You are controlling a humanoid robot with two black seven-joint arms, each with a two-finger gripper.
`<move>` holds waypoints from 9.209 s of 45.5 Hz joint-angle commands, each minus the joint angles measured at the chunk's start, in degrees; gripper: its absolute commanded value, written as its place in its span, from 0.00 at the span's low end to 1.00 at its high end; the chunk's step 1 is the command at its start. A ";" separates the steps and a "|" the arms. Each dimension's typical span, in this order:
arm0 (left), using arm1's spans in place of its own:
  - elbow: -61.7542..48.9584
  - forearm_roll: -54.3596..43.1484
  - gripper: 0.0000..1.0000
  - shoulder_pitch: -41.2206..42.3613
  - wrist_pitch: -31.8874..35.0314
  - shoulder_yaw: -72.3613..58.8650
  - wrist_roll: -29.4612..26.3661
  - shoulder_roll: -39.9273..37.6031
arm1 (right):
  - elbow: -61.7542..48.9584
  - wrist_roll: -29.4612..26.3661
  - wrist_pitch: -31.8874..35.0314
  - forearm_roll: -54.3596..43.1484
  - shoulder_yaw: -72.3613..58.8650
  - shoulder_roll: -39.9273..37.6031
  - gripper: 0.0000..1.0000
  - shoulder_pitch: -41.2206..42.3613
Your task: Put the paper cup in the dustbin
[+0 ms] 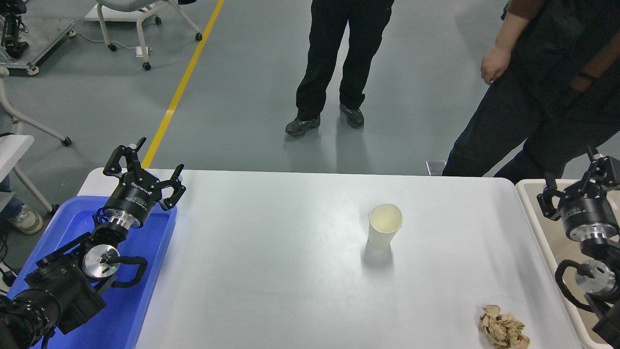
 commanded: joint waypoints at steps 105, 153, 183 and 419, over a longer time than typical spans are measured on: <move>-0.04 0.00 1.00 0.00 0.02 0.00 0.00 0.00 | -2.02 -0.08 0.00 0.00 -6.51 -1.75 1.00 1.13; 0.04 0.00 1.00 0.00 0.02 0.00 0.00 0.00 | -1.41 -0.17 -1.67 -7.02 -67.84 -10.72 1.00 29.51; 0.05 0.08 1.00 0.00 0.02 0.00 0.00 0.00 | 7.02 -0.08 -1.67 -44.03 -89.30 2.55 1.00 49.82; -0.04 0.00 1.00 0.00 -0.07 0.00 0.00 0.00 | -24.43 -9.47 4.31 -5.36 -77.36 -14.85 0.00 26.71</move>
